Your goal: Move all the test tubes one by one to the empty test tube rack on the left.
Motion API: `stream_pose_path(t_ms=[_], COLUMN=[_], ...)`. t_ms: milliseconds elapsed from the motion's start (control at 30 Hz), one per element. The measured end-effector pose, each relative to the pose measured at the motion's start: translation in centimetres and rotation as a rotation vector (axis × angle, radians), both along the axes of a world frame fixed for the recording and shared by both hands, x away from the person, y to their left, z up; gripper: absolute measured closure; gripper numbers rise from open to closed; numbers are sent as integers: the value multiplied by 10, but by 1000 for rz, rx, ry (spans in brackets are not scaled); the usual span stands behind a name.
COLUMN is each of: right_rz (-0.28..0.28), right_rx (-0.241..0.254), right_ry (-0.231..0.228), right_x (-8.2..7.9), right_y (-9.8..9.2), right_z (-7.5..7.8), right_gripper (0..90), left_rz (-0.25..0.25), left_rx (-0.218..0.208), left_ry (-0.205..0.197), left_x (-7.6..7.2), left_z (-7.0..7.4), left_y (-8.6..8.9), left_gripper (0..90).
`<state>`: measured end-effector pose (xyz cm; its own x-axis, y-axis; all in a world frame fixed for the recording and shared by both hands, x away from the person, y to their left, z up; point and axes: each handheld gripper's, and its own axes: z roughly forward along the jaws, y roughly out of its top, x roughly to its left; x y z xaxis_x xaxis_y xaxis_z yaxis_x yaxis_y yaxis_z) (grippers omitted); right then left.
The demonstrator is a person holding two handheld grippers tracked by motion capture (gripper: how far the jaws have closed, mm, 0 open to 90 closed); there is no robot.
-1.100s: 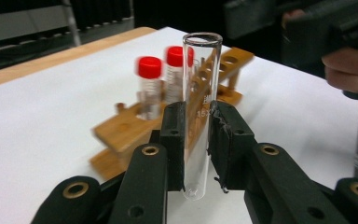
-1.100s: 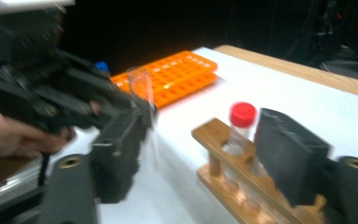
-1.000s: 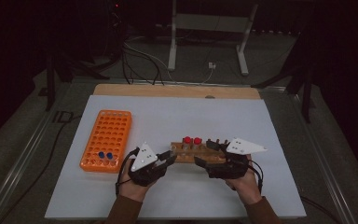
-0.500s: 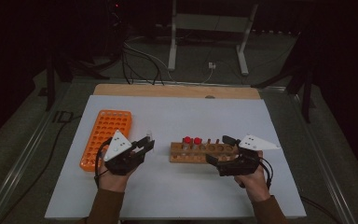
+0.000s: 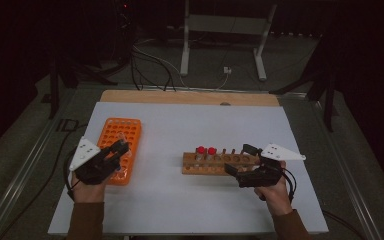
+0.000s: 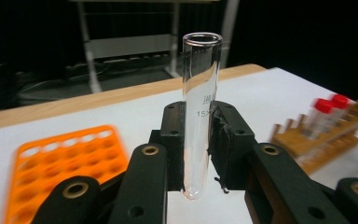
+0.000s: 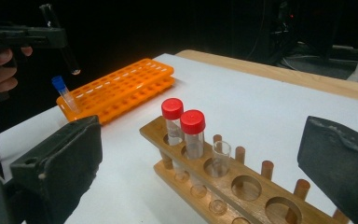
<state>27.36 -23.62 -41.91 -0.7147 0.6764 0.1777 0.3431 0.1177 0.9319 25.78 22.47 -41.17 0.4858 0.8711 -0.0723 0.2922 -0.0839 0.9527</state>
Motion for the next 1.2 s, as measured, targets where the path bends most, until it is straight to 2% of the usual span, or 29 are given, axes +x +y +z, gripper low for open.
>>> stream_pose_path(t_ms=[133, 333, 400, 800, 1033, 1200], right_rz=[-6, -7, -7, -4, 2, 7], right_rx=[5, 6, 6, 5, 0, 0], right_ry=[2, -2, -3, -3, 0, 3], right_x=[0, 0, 0, -1, -1, -1], right_y=[-1, -1, -1, -2, -1, -1], right_z=[0, 0, 0, 0, -1, -2], right_gripper=[1, 1, 1, 2, 2, 2], left_rz=[49, 94, 95, 118, 109, 99], left_rx=[-14, -8, 7, 34, 54, 96], left_ry=[5, 29, 43, 108, 148, 174], left_x=[-4, -10, -11, -17, -19, -20], left_z=[-6, -17, -21, -42, -53, -59], left_y=[19, 36, 37, 49, 51, 47], left_gripper=[760, 760, 760, 761, 760, 759])
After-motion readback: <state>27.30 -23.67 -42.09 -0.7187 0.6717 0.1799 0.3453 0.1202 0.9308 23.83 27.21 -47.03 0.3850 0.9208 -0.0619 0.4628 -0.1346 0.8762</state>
